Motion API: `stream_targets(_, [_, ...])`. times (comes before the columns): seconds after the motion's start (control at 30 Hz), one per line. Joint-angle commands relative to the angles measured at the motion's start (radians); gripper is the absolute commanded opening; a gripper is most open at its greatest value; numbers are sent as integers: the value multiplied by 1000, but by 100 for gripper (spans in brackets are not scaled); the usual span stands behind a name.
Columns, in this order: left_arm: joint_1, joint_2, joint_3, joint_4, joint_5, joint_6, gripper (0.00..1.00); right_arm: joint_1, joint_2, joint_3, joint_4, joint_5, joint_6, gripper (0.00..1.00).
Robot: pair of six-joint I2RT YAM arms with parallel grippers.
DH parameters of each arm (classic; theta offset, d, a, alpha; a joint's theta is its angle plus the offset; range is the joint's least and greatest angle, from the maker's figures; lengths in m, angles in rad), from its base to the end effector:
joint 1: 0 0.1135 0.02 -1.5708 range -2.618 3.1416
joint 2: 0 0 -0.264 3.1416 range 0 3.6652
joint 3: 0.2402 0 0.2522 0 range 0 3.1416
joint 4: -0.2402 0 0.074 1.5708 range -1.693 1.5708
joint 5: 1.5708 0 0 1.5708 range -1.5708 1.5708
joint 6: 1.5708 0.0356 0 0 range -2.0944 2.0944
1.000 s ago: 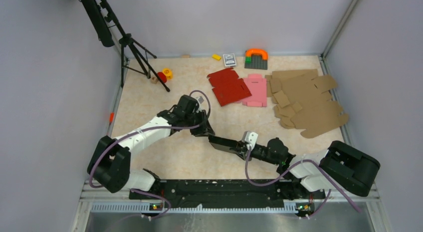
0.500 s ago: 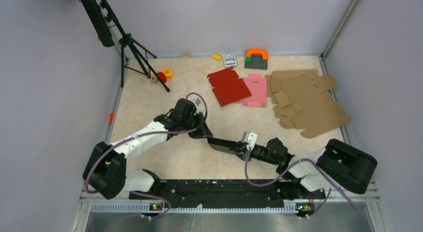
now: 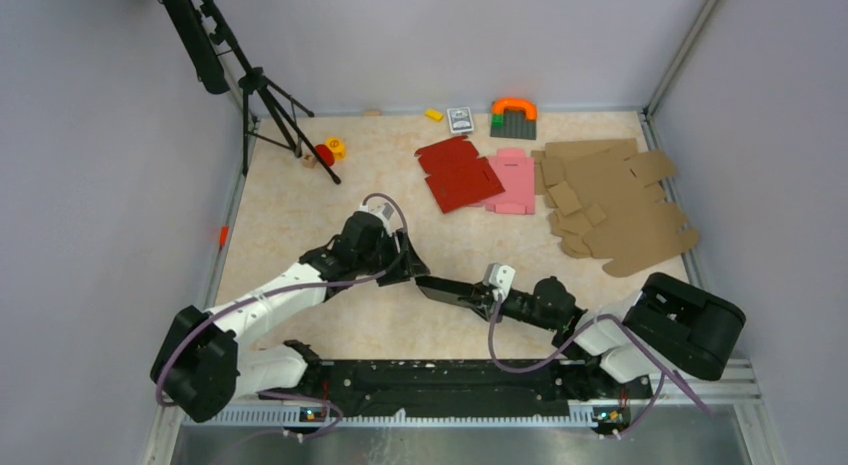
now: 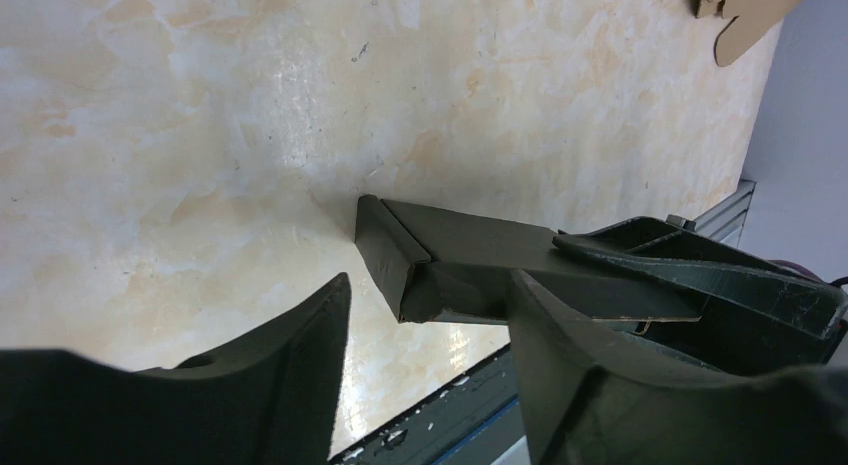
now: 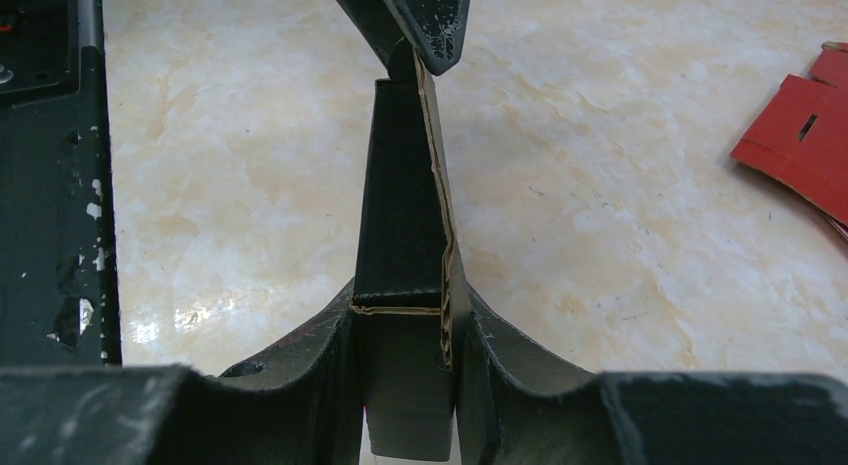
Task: Fold the paper box
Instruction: Close the paper box at the center of the board.
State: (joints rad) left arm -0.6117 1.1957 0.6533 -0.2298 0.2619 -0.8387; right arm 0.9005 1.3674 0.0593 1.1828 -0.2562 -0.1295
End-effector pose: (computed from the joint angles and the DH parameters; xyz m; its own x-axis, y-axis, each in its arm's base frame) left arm 0.1926 -0.1463 0.2085 -0.9073 -0.2411 -0.3445 0.0474 0.7554 -0.6536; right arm 0.1146 0.1590 0.1375 0.0411 -0.1493 -0.9879 -0.9166 0.3879 -0.0967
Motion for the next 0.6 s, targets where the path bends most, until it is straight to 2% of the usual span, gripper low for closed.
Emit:
stream_targets(0.0, [-20,-63,-36,68,17,46,63,-6,36,-11,65,50,0,19])
stream_targets(0.13, [-18,-61,-27,45,32,57,75,-8,39,-9,59,40,-2,19])
stream_targets(0.27, [-17,-75,-59,115,94,9,92,-8,47,-7,62,35,2,19])
stream_targets(0.33, [-18,-111,-82,138,60,16,98,-10,53,-8,78,27,10,19])
stream_targets(0.57, [7,-299,-139,184,-14,171,99,-43,72,-25,159,-35,52,19])
